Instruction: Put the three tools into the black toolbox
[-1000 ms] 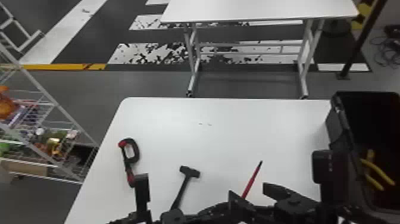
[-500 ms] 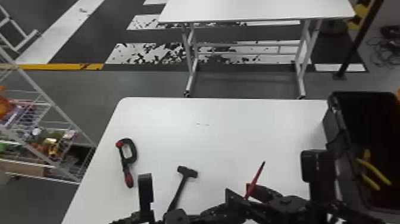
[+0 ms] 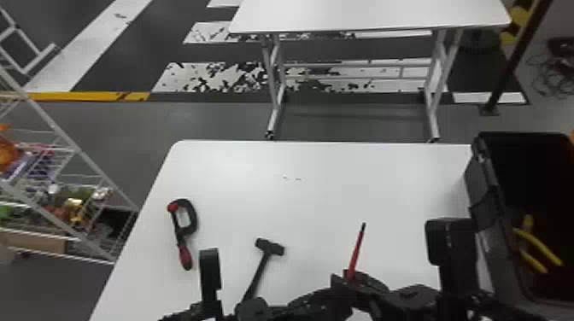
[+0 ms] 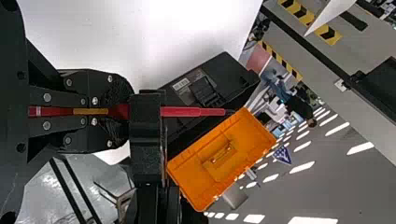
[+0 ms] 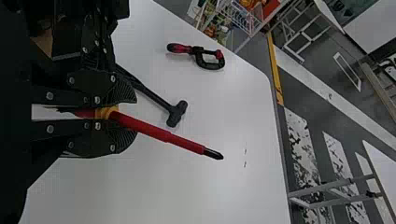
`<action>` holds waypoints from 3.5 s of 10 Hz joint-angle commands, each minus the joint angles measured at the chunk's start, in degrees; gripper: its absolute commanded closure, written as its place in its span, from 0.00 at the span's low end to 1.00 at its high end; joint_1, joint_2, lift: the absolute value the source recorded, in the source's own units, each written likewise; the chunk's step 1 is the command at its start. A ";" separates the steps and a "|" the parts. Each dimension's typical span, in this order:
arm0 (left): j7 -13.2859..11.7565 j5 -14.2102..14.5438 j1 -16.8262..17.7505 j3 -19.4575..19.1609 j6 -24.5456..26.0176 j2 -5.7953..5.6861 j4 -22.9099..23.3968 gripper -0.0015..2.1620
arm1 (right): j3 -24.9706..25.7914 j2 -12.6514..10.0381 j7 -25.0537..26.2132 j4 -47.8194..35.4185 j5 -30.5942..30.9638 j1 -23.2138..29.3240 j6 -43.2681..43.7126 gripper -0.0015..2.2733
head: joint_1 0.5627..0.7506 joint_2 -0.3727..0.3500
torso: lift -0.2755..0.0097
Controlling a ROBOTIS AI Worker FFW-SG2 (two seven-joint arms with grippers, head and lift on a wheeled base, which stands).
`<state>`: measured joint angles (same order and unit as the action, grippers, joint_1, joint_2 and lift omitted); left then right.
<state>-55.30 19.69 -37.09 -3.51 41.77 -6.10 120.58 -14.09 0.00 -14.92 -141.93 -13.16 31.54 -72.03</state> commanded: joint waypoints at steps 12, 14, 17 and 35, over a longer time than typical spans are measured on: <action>-1.04 0.00 -1.32 -6.07 -0.15 -0.14 -0.43 0.02 | 4.77 1.58 6.93 -9.42 6.31 0.54 1.93 0.99 | 0.70 0.64 | 0.79; 0.45 -0.44 -1.85 -9.58 -0.15 0.13 -0.52 0.02 | 6.71 7.38 9.21 -11.61 11.32 0.54 1.58 0.99 | 0.70 0.58 | 0.79; -0.08 0.09 -2.29 -14.33 -1.20 0.48 -2.19 0.02 | 10.13 13.10 12.90 -12.76 19.49 1.42 2.81 0.99 | 0.70 0.42 | 0.79; 6.96 0.44 -2.90 -19.34 -3.31 0.92 -3.24 0.02 | 11.36 5.62 11.58 -4.85 9.65 7.84 25.84 0.01 | 0.70 0.54 | 0.79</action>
<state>-48.35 20.90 -40.04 -22.80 38.87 -5.18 117.32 -1.61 6.33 -3.36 -147.00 -3.38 39.37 -46.47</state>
